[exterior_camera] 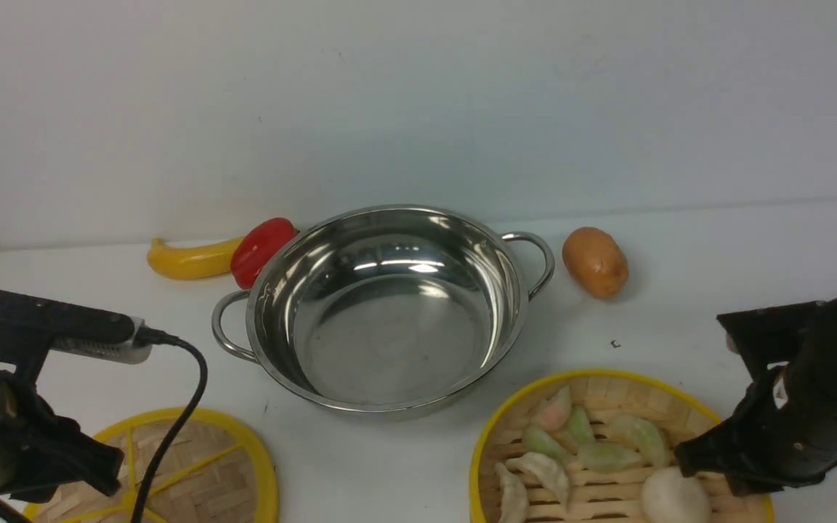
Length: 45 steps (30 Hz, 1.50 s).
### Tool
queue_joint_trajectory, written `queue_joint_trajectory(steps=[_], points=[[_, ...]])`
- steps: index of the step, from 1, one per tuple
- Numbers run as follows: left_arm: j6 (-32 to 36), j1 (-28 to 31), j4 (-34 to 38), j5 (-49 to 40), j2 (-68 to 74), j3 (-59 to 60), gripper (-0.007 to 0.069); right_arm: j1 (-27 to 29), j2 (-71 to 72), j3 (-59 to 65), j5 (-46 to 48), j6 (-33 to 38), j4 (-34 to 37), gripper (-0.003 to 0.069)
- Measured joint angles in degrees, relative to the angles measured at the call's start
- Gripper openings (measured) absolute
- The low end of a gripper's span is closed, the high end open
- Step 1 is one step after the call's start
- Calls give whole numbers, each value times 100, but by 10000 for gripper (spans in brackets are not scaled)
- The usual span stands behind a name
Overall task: Place the steamer in the pot on the white table, and put the lid on the steamer.
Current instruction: 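Reach for and grasp the rim of the bamboo steamer holding the buns with the right gripper, then place the bamboo steamer basket of food into the steel pot with the right gripper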
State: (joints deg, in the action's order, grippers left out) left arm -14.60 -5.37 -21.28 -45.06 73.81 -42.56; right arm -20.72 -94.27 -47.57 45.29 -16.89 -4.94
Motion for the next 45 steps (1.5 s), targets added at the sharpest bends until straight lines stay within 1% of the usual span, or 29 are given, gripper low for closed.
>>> queue_joint_trajectory(steps=[3, 7, 10, 11, 12, 13, 16, 18, 22, 23, 25, 31, 33, 36, 40, 43, 45], points=[[11, 0, -51, 76, 110, 0, 251, 0, 140, -262, 482, 35, -236, 48], [11, 27, -41, 220, 273, 0, 251, 0, 484, -893, 1403, 272, -368, 49], [11, 104, 61, 380, 409, 0, 251, 0, 658, -1553, 1848, 602, -154, 49], [62, 153, 207, 444, 500, 0, 251, 0, 685, -2115, 2021, 821, 139, 49], [110, 174, 324, 465, 549, 0, 251, 0, 671, -2427, 2086, 954, 342, 49], [120, 174, 324, 465, 549, 0, 251, 0, 671, -2427, 2096, 977, 383, 49], [435, 180, 837, 539, 624, 0, 251, 0, 366, -3594, 2365, 1360, 1064, 49], [599, 180, 1030, 634, 625, 0, 251, -6, 83, -4146, 2526, 1482, 1252, 49], [853, 180, 1306, 723, 644, 0, 251, -98, -652, -5193, 2633, 1567, 1228, 49], [874, 180, 1315, 734, 650, 0, 251, -113, -741, -5305, 2633, 1569, 1196, 49], [905, 180, 1335, 771, 747, 0, 251, -259, -1335, -6055, 2633, 1573, 1102, 49], [913, 180, 1342, 835, 1154, 0, 251, -574, -2230, -7241, 2646, 1583, 1140, 49], [917, 180, 1349, 957, 1318, 0, 251, -613, -2487, -7533, 2646, 1583, 1240, 49], [925, 180, 1406, 1086, 1473, 0, 251, -613, -2619, -7645, 2646, 1578, 1242, 49], [933, 180, 1507, 1101, 1573, 0, 222, -613, -2692, -7650, 2677, 1584, 1147, 49], [940, 180, 1508, 1101, 1578, -6, 120, -613, -2698, -7679, 2713, 1589, 1042, 49], [940, 180, 1508, 1066, 1585, -18, 118, -613, -2698, -7696, 2707, 1589, 976, 49]])
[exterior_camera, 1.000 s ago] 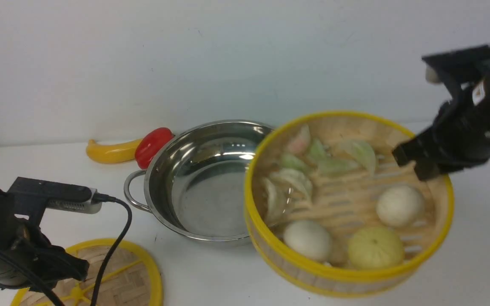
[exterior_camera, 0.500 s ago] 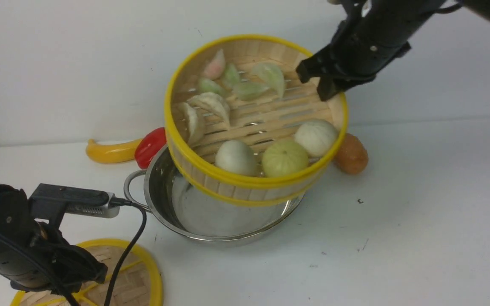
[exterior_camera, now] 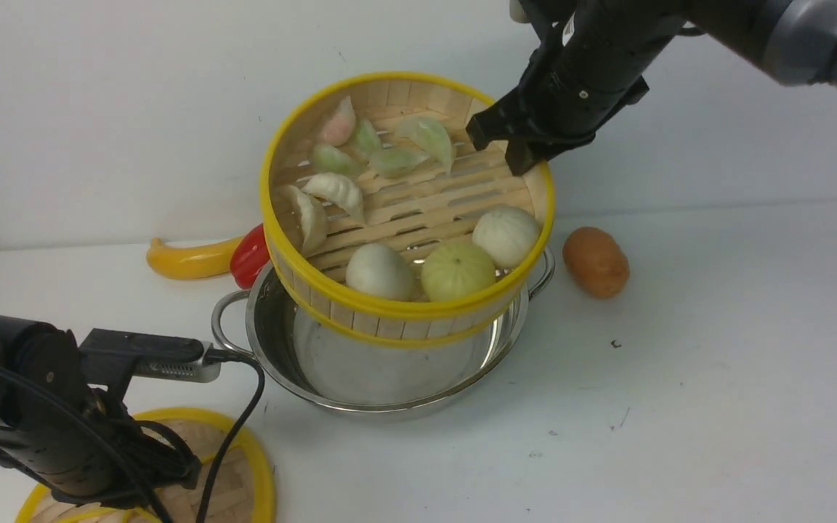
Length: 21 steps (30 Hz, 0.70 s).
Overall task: Place the steamer in the pot on the white table, and put the lid on the steamer.
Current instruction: 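Place the bamboo steamer basket of food into the steel pot with the right gripper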
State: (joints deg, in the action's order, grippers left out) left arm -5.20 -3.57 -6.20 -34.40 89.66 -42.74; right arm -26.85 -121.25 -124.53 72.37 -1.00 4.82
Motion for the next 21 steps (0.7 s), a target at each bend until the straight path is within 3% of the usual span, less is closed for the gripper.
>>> queue_joint_trajectory(steps=[11, 21], points=[[128, 0, -256, -1556, -602, -574, 118, 0, -639, -364, 19, -5, -45, 49], [157, 0, -273, -1859, -1799, -672, 118, 0, -1677, -1724, -36, -10, 88, 49]])
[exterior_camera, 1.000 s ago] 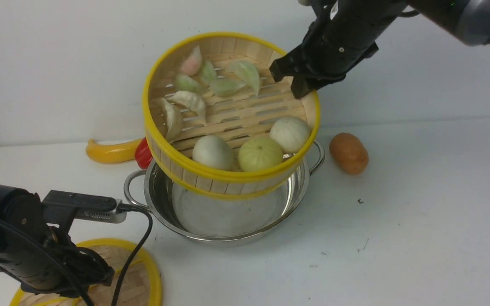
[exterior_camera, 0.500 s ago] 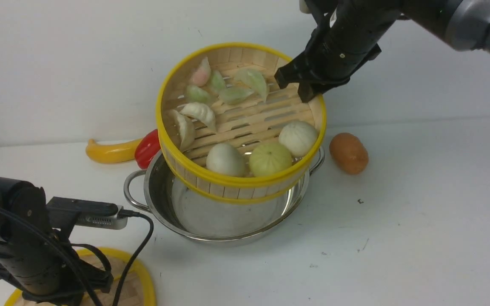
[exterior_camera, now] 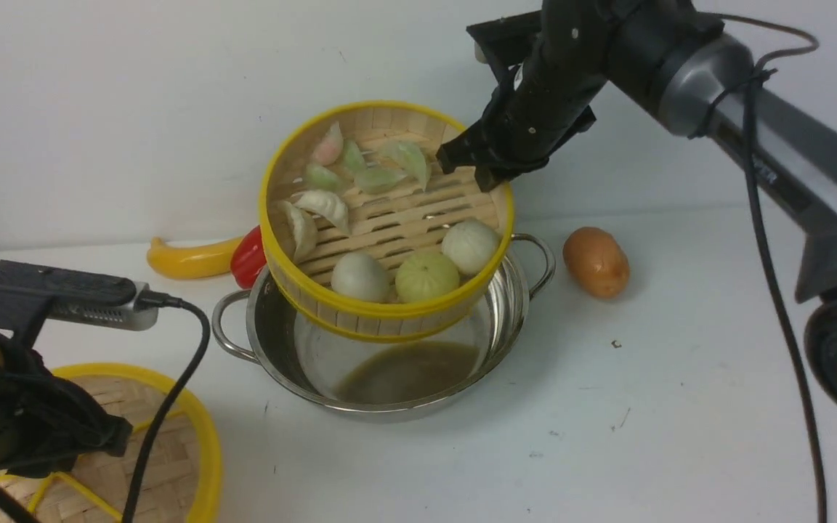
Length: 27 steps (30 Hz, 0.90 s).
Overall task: Place the steamer in the pot on the white table, and put the lid on the steamer.
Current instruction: 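Place the bamboo steamer basket of food into the steel pot with the right gripper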
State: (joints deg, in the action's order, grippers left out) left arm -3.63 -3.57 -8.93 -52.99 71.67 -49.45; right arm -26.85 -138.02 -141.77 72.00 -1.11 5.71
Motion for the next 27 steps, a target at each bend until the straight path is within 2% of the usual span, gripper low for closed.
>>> queue_joint_trajectory(steps=[27], points=[[43, 0, -181, -71, -285, -111, 118, -61, -841, 261, -20, -9, 206, 49]])
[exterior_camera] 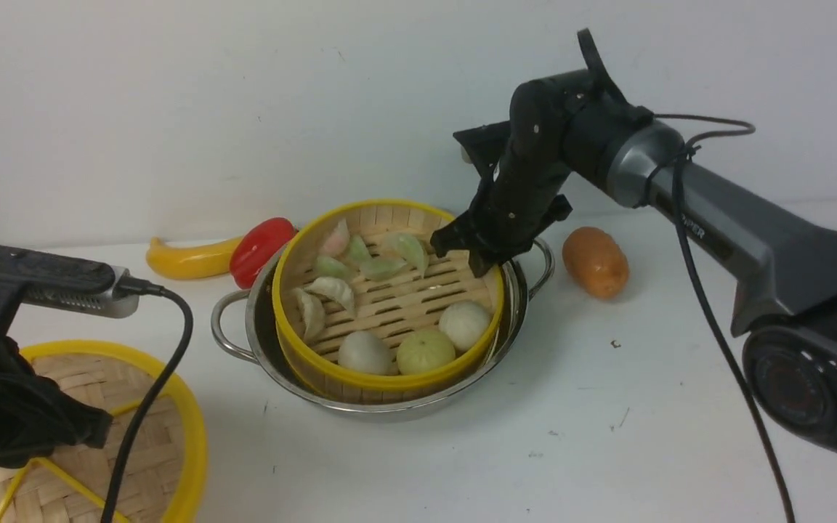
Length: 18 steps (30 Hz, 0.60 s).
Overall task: Place the steamer in the pot on the white table, and put the lid on the steamer.
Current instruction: 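Place the bamboo steamer basket of food into the steel pot with the right gripper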
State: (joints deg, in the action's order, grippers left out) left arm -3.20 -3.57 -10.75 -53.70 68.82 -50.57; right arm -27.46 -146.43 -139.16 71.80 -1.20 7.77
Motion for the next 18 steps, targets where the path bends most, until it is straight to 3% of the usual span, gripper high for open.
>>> queue_joint_trajectory(steps=[5, 8, 11, 18], points=[[0, 0, -18, 97, 0, -280, 118, -18, 0, 64, -49, -32, 24, 53], [0, 0, -18, 103, 0, -556, 118, -18, 0, 70, -57, -55, 77, 92], [0, 0, -18, 109, 0, -760, 118, -18, 0, 70, -70, -56, 119, 162], [119, 0, 182, 154, 36, -925, 118, -18, 120, 70, -76, -56, 221, 405]])
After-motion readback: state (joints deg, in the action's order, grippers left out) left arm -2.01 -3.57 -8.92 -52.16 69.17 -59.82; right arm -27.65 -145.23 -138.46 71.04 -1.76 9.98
